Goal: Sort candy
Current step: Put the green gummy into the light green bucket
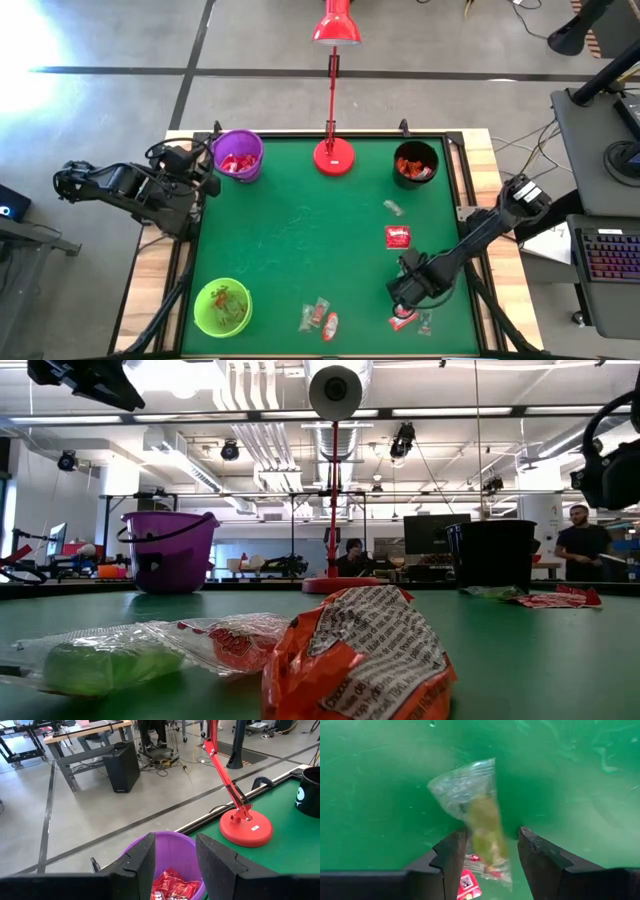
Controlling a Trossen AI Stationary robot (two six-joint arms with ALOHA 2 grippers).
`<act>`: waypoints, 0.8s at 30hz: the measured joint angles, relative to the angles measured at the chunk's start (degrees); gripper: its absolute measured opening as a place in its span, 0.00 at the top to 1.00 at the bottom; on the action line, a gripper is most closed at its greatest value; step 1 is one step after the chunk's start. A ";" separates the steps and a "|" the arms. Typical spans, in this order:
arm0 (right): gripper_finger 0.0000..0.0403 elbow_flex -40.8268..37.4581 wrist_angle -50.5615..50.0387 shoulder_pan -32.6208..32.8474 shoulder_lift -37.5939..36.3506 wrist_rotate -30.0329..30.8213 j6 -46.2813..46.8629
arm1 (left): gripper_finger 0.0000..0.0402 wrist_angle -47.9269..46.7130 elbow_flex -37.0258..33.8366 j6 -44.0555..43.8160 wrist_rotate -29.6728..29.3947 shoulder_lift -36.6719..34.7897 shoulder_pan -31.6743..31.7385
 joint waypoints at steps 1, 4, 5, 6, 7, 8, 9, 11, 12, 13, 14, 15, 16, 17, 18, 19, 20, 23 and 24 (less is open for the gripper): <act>0.58 0.12 0.12 0.00 0.73 -0.19 -0.01 | 0.69 0.00 0.00 0.00 0.00 -0.02 0.00; 0.61 0.54 0.20 -0.04 2.26 -0.91 -0.90 | 0.69 0.00 0.00 -0.01 0.00 -0.03 0.00; 0.64 0.82 0.22 -0.04 2.50 -0.95 -1.20 | 0.69 0.00 0.00 -0.03 0.02 -0.04 0.00; 0.68 1.04 0.24 -0.04 2.48 -0.92 -1.32 | 0.69 0.00 0.00 -0.05 0.15 -0.02 0.00; 0.71 1.20 0.36 -0.04 2.19 -0.91 -1.41 | 0.69 0.00 0.00 -0.07 0.24 -0.02 0.00; 0.76 1.40 0.43 -0.04 1.92 -0.93 -1.45 | 0.69 0.00 0.00 -0.09 0.26 0.00 0.00; 0.80 1.63 0.44 -0.04 1.55 -0.90 -1.49 | 0.69 0.00 0.00 -0.15 0.28 0.00 0.00; 0.89 1.80 0.41 -0.02 0.68 -0.45 -1.42 | 0.69 0.00 0.00 -0.23 0.28 0.00 0.00; 0.92 1.80 0.31 0.00 0.17 -0.14 -1.24 | 0.69 0.00 0.00 -0.24 0.33 0.00 0.00; 0.95 1.90 0.32 0.00 -0.33 0.37 -1.16 | 0.69 0.03 0.00 -0.24 0.66 0.00 0.00; 0.96 2.14 0.30 0.02 -0.76 0.71 -1.18 | 0.70 0.11 0.00 -0.24 1.62 0.00 0.00; 0.96 2.45 0.36 0.02 -1.28 0.98 -1.48 | 0.70 0.22 0.00 -0.25 3.13 -0.02 0.00; 0.96 2.90 0.35 0.02 -1.86 1.65 -2.05 | 0.71 0.37 0.00 -0.22 4.74 -0.02 0.00; 0.96 3.44 0.34 0.01 -2.25 2.68 -2.41 | 0.71 0.57 0.00 -0.13 6.63 0.00 0.00; 0.97 4.03 0.32 0.00 -2.52 3.87 -2.90 | 0.71 1.08 0.00 0.34 8.68 0.00 0.00; 0.97 4.73 0.21 -0.01 -2.60 5.27 -3.72 | 0.72 1.88 0.00 1.13 10.64 0.00 0.00; 0.97 5.50 0.06 -0.07 -2.75 6.70 -4.42 | 0.72 3.15 0.00 2.34 12.42 0.00 0.00; 0.97 8.28 0.04 -0.95 -3.20 11.00 -7.80 | 0.72 9.89 0.00 7.01 17.09 -0.01 0.00; 0.97 9.26 0.02 -1.43 -3.22 12.46 -9.36 | 0.72 12.53 0.00 8.86 18.28 -0.02 0.00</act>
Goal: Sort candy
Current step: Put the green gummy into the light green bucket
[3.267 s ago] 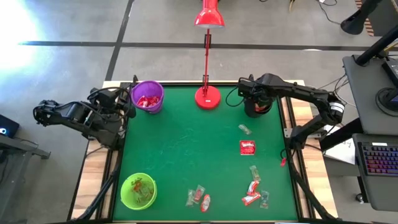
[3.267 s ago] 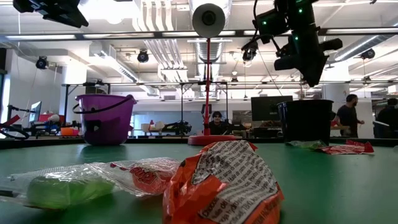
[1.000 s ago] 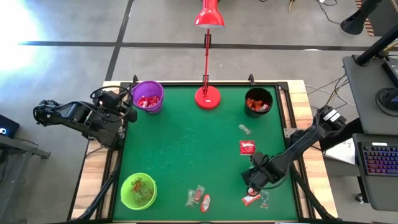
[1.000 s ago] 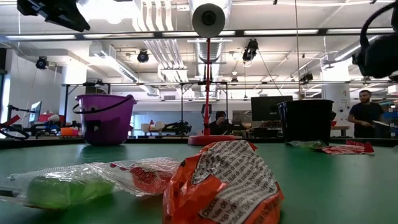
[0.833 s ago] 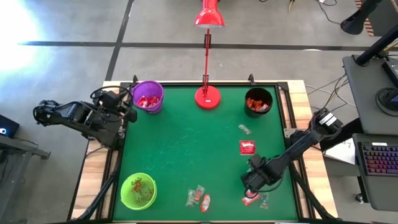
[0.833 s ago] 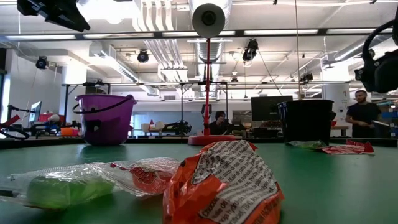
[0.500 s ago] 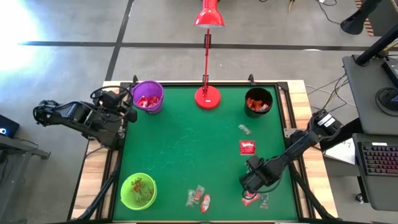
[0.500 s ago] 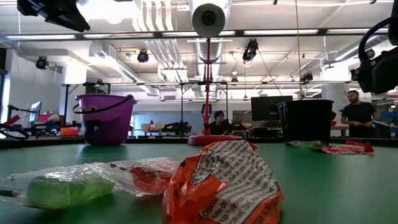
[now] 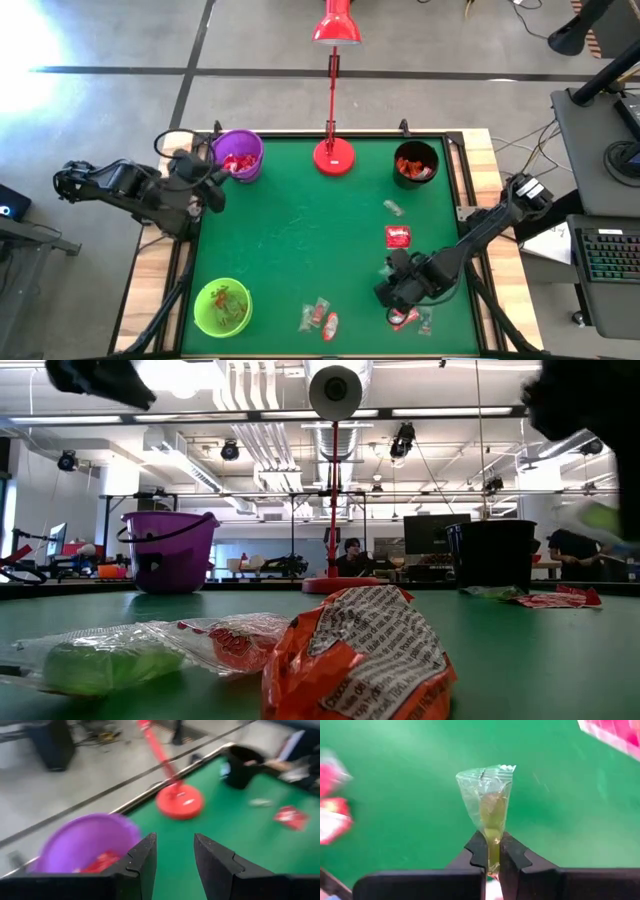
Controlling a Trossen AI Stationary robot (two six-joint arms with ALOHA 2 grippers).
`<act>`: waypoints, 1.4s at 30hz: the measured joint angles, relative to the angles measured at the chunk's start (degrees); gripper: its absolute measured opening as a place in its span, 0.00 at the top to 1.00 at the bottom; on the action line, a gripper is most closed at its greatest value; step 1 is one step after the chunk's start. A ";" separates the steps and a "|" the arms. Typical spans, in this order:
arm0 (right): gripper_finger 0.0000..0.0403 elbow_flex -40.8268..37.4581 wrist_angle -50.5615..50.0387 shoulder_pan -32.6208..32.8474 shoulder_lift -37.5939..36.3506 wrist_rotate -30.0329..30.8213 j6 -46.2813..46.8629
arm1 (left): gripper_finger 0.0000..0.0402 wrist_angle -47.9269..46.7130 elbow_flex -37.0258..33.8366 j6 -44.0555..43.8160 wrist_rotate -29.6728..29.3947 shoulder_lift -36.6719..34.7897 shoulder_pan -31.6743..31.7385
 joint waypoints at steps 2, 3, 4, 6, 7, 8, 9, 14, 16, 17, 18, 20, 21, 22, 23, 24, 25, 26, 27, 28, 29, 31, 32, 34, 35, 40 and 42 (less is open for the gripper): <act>0.97 2.01 -0.09 -1.12 0.00 2.74 -3.64 | 0.72 5.60 0.00 3.31 2.42 0.00 0.00; 0.97 3.06 -0.12 -1.78 0.00 4.04 -5.46 | 0.71 8.17 0.00 4.86 3.81 0.04 0.00; 0.97 4.19 -0.13 -2.50 0.00 5.25 -7.47 | 0.69 10.51 0.00 6.31 5.35 0.20 0.00; 0.97 6.51 -0.04 -4.00 0.00 7.68 -11.78 | 0.66 14.51 0.00 8.10 8.37 0.71 -0.01; 0.97 7.73 -0.16 -4.79 0.02 8.77 -14.10 | 0.64 15.83 0.00 8.57 9.96 0.98 -0.02; 0.97 8.93 -0.19 -5.53 0.02 9.88 -16.58 | 0.62 16.91 0.00 8.80 11.36 1.30 -0.02; 0.97 10.15 -0.06 -6.32 0.02 11.06 -19.28 | 0.59 17.79 0.00 8.84 12.53 1.69 -0.02; 0.97 16.73 0.28 -10.78 0.27 15.70 -31.94 | 0.51 22.20 0.00 7.36 16.55 4.46 -0.02; 0.97 19.18 1.13 -12.64 0.59 16.09 -37.39 | 0.50 24.74 0.00 7.27 18.85 6.02 -0.02; 0.97 20.11 2.14 -13.52 0.79 16.14 -40.01 | 0.50 26.14 0.00 7.22 20.19 6.75 -0.02; 0.97 20.85 3.54 -14.23 0.97 16.10 -42.32 | 0.50 27.71 0.00 7.14 21.62 7.47 -0.02; 0.97 21.68 6.27 -15.18 1.39 16.08 -46.32 | 0.50 31.69 0.00 6.91 24.70 9.03 -0.02; 0.97 21.91 7.65 -15.50 1.47 16.01 -48.06 | 0.50 33.66 0.00 6.90 26.36 9.78 -0.02; 0.97 22.16 8.73 -15.76 1.53 15.96 -49.54 | 0.50 35.38 0.00 6.88 28.28 10.66 -0.02; 0.97 22.23 9.87 -16.06 1.53 15.92 -50.89 | 0.50 37.46 0.00 6.88 30.20 11.53 -0.02; 0.97 22.38 10.92 -16.32 1.53 15.90 -52.29 | 0.50 39.49 0.00 6.87 32.07 12.41 -0.02; 0.97 22.48 12.30 -16.58 1.53 15.88 -53.62 | 0.50 40.98 0.00 6.90 33.50 13.23 -0.02; 0.97 22.52 14.02 -16.88 1.53 15.83 -55.01 | 0.50 42.38 0.00 6.89 34.72 14.13 -0.02; 0.97 22.53 15.64 -17.11 1.51 15.57 -56.49 | 0.50 44.01 0.00 6.92 35.82 15.04 -0.02; 0.97 22.53 17.35 -17.28 1.51 15.30 -58.05 | 0.50 44.90 0.01 6.92 36.50 15.89 0.00; 0.97 22.53 19.17 -17.47 1.51 14.99 -59.41 | 0.50 45.20 0.00 6.90 37.05 16.97 0.02; 0.97 22.53 22.52 -17.68 1.50 14.09 -61.50 | 0.50 46.35 0.00 6.13 37.60 19.27 0.16; 0.97 22.53 23.94 -17.79 1.48 13.92 -62.27 | 0.50 46.36 0.00 5.47 37.77 20.36 0.31; 0.97 22.53 25.75 -17.97 1.44 13.86 -62.67 | 0.50 47.34 0.00 4.87 38.65 22.54 0.70; 0.97 22.53 26.10 -18.16 1.42 13.86 -62.64 | 0.50 47.96 0.00 4.90 38.68 23.46 0.80; 0.97 22.53 26.19 -18.70 1.42 13.91 -62.62 | 0.50 52.95 0.00 7.82 39.93 26.97 0.96; 0.97 22.53 26.38 -18.88 1.42 13.90 -62.61 | 0.50 54.89 0.00 7.99 41.50 28.11 1.26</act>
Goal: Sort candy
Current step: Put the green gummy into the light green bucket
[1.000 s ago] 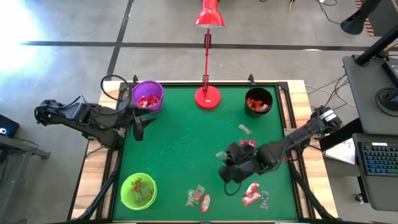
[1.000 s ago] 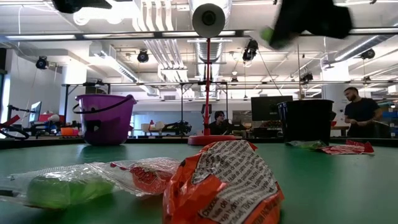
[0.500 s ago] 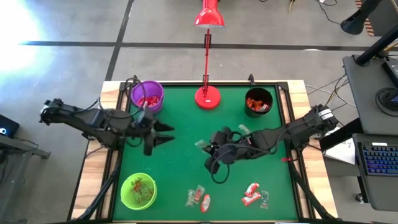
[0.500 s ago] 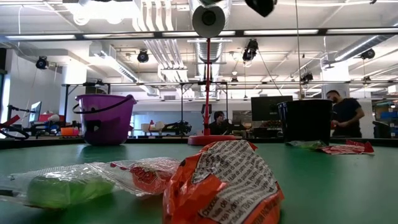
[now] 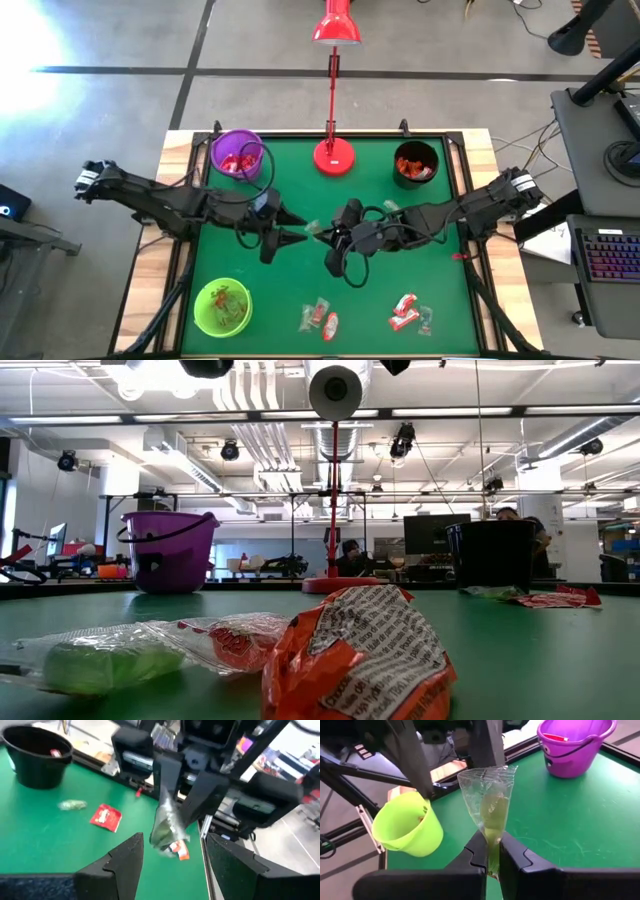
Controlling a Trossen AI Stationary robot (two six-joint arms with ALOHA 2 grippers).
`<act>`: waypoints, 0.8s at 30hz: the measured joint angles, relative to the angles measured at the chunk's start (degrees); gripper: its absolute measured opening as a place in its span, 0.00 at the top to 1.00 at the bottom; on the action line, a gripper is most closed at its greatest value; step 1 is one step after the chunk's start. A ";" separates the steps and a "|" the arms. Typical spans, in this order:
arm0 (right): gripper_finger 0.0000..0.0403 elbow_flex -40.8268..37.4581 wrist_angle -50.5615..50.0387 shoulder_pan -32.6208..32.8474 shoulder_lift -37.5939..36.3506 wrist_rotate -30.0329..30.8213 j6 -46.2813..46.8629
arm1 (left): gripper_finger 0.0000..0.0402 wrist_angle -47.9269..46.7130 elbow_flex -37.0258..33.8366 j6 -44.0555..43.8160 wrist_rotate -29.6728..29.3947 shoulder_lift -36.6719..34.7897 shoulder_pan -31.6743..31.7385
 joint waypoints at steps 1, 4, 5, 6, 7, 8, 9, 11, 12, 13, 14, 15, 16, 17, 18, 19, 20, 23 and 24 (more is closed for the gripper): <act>0.97 0.00 -0.02 -0.03 0.00 -0.04 0.00 | 0.50 0.22 0.00 0.04 0.57 0.60 0.18; 0.97 0.00 0.32 -0.13 0.00 -1.10 0.00 | 0.50 1.50 0.00 -0.01 -0.01 2.16 0.92; 0.97 0.00 0.37 -0.19 0.00 -1.70 0.02 | 0.50 1.91 0.00 -0.26 -0.71 2.49 1.17; 0.97 0.00 0.33 -0.20 0.00 -2.03 0.02 | 0.50 2.64 0.00 -0.49 -1.09 2.80 1.50; 0.97 0.00 0.34 -0.17 0.00 -2.30 0.00 | 0.50 3.43 0.00 -0.53 -1.20 3.10 1.75; 0.97 0.00 0.30 -0.13 0.00 -2.50 0.02 | 0.50 3.89 0.00 -0.47 -1.21 3.34 1.85; 0.97 0.00 0.29 -0.12 0.00 -2.54 0.00 | 0.51 4.44 0.00 -0.17 -1.22 3.58 1.99; 0.97 0.00 0.33 -0.09 0.00 -2.55 0.01 | 0.53 5.80 0.00 0.62 -1.23 3.91 2.04; 0.97 0.00 0.33 -0.11 -0.02 -2.55 0.00 | 0.55 6.08 0.00 0.81 -1.16 3.97 2.04; 0.97 0.00 0.33 -0.11 -0.02 -2.55 0.01 | 0.57 6.24 0.00 0.87 -0.87 4.06 2.04; 0.97 0.00 0.33 -0.11 -0.02 -2.55 0.00 | 0.59 6.29 0.00 0.91 -0.26 4.22 2.09; 0.97 0.00 0.31 -0.12 -0.02 -2.55 0.00 | 0.61 6.25 0.00 0.92 0.61 4.46 2.12; 0.97 0.00 0.32 -0.13 -0.01 -2.55 0.00 | 0.64 6.17 0.00 0.91 1.60 4.70 2.17; 0.97 0.00 0.33 -0.15 -0.02 -2.54 0.00 | 0.66 6.01 0.00 0.91 2.55 4.91 2.17; 0.97 0.00 0.33 -0.25 -0.02 -2.54 0.00 | 0.69 5.98 0.00 0.92 3.36 5.07 2.17; 0.97 0.00 0.32 -0.27 -0.02 -2.53 0.00 | 0.72 6.00 0.00 0.92 3.64 5.18 2.17; 0.97 0.00 0.28 -0.39 -0.02 -2.55 0.00 | 0.76 6.03 0.00 0.92 3.68 5.25 2.17; 0.97 0.00 0.28 -0.46 -0.04 -2.57 0.00 | 0.86 6.13 0.00 1.48 3.62 5.29 2.21; 0.97 0.00 0.26 -0.48 -0.07 -2.57 0.00 | 0.89 6.16 0.00 2.04 3.61 5.18 2.27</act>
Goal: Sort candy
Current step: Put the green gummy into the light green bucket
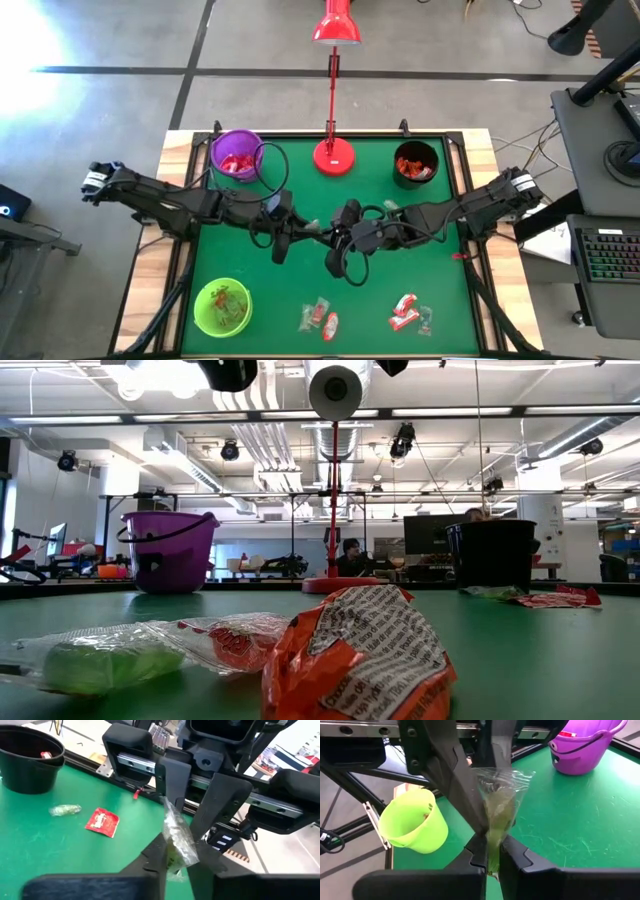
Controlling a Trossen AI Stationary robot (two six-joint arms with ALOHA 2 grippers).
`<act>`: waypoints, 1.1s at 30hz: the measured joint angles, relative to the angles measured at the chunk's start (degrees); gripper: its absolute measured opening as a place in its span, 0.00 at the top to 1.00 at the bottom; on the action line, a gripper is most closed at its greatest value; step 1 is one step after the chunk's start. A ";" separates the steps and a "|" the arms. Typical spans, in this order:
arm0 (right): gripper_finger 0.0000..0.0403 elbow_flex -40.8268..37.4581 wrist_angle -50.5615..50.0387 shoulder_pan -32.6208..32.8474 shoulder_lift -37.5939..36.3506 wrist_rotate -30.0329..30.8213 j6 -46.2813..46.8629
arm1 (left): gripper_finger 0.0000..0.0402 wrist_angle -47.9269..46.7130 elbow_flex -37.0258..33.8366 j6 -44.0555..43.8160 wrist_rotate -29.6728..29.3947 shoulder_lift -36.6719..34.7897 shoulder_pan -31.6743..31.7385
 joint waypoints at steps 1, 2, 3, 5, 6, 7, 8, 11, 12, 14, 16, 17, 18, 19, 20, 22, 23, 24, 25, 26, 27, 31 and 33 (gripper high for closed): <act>0.97 0.00 0.04 -0.02 -0.02 0.02 0.00 | 0.92 -0.03 0.00 0.48 0.00 -0.17 0.01; 0.97 0.00 0.14 -0.02 -0.03 0.04 0.00 | 0.96 -0.05 0.00 0.80 0.00 -0.35 0.03; 0.97 0.00 0.29 -0.02 -0.04 0.04 0.00 | 0.97 -0.06 0.00 1.04 0.00 -0.55 0.11; 0.97 0.00 0.56 -0.02 -0.09 0.04 0.01 | 0.98 -0.07 0.00 1.52 0.00 -0.84 0.12; 0.97 0.00 0.68 -0.02 -0.09 0.04 0.02 | 0.98 -0.09 0.00 1.74 0.00 -0.88 0.12; 0.97 0.00 0.74 -0.02 -0.09 0.04 0.02 | 0.98 -0.09 0.00 1.84 0.00 -0.90 0.12; 0.97 0.00 0.74 -0.02 -0.09 0.04 0.02 | 0.98 -0.10 0.00 1.87 0.00 -0.90 0.12; 0.97 0.00 0.74 -0.09 -0.09 0.04 0.00 | 0.99 -0.12 0.00 1.87 0.00 -0.90 0.12; 0.97 0.00 0.74 -0.13 -0.09 0.04 0.00 | 0.99 -0.16 0.00 1.89 0.00 -0.90 0.12; 0.95 0.00 0.72 -0.17 -0.04 0.04 0.00 | 1.00 -0.22 0.00 1.91 0.00 -0.90 0.12; 0.92 0.00 0.76 -0.26 0.23 0.04 0.00 | 1.00 -0.30 0.00 1.93 -0.04 -0.90 0.12; 0.90 0.00 0.78 -0.36 0.38 0.09 0.00 | 1.00 -0.40 0.00 1.92 -0.02 -0.90 0.12; 0.87 0.00 0.79 -0.47 0.56 0.07 0.02 | 1.00 -0.59 0.00 1.93 -0.02 -0.90 0.12; 0.85 0.00 0.76 -0.51 0.69 0.06 0.10 | 1.00 -0.73 0.00 1.93 -0.02 -0.90 0.12; 0.82 0.00 0.74 -0.53 0.78 0.04 0.20 | 1.00 -0.83 0.00 1.92 -0.02 -0.90 0.12; 0.76 0.00 0.53 -0.53 0.87 0.04 0.22 | 1.00 -1.49 0.00 1.92 -0.02 -0.93 0.12; 0.73 0.00 0.48 -0.53 0.89 0.02 0.24 | 1.00 -2.12 0.00 1.91 -0.02 -1.01 0.12; 0.70 0.00 0.46 -0.53 0.90 0.04 0.30 | 1.00 -3.11 0.00 1.91 -0.02 -1.12 0.12; 0.67 0.00 0.44 -0.50 0.88 0.01 0.42 | 1.00 -4.34 0.00 1.91 -0.02 -1.33 0.12; 0.65 0.00 0.37 -0.50 0.76 -0.05 0.42 | 1.00 -5.70 0.00 1.91 -0.02 -1.68 0.12; 0.63 0.00 0.26 -0.46 0.57 -0.35 0.43 | 1.00 -7.36 0.00 1.89 0.00 -2.22 0.12; 0.58 0.00 -1.29 -0.10 -0.62 -6.56 1.65 | 1.00 -16.26 0.00 0.71 3.82 -5.62 -0.01; 0.57 0.00 -3.35 -0.09 -0.95 -12.45 2.73 | 1.00 -21.91 0.00 -1.16 8.50 -7.59 -0.47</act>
